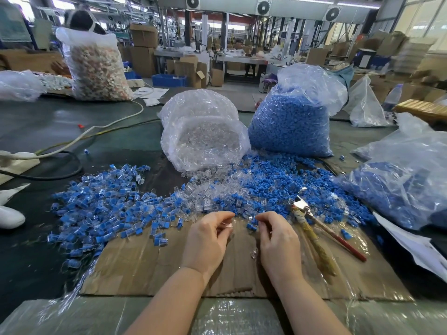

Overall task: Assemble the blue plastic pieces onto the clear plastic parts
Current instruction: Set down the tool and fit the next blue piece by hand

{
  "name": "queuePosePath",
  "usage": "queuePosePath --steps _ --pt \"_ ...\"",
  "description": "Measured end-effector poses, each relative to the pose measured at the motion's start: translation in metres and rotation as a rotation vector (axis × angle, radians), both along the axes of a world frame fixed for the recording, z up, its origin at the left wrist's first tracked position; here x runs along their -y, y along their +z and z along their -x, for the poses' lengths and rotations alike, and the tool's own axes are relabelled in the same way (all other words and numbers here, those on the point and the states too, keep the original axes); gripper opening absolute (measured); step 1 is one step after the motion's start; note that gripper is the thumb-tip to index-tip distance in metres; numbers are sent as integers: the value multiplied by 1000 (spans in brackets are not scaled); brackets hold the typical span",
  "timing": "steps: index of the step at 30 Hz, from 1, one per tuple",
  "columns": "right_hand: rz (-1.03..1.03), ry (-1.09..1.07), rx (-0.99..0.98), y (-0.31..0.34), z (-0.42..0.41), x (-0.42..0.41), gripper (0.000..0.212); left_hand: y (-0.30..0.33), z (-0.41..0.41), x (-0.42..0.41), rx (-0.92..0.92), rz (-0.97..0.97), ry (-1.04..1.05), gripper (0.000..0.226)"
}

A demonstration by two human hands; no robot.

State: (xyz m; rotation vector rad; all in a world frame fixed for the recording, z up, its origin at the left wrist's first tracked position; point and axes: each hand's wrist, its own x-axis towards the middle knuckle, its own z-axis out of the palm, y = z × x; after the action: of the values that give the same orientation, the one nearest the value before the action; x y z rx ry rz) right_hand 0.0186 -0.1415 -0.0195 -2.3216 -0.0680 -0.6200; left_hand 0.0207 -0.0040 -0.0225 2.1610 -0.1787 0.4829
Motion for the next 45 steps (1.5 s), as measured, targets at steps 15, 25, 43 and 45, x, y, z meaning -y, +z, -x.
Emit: queuePosePath --steps 15,25,43,45 --pt "41 300 151 5 18 -2 10 3 -3 -3 -100 6 10 12" --pt "13 96 184 1 6 -2 12 1 -6 -5 -133 79 -5 12" --pt "155 212 174 0 9 -5 10 8 -2 -4 -253 173 -168 13" --pt "165 206 185 -1 8 -5 9 8 -2 -5 -257 173 -172 13"
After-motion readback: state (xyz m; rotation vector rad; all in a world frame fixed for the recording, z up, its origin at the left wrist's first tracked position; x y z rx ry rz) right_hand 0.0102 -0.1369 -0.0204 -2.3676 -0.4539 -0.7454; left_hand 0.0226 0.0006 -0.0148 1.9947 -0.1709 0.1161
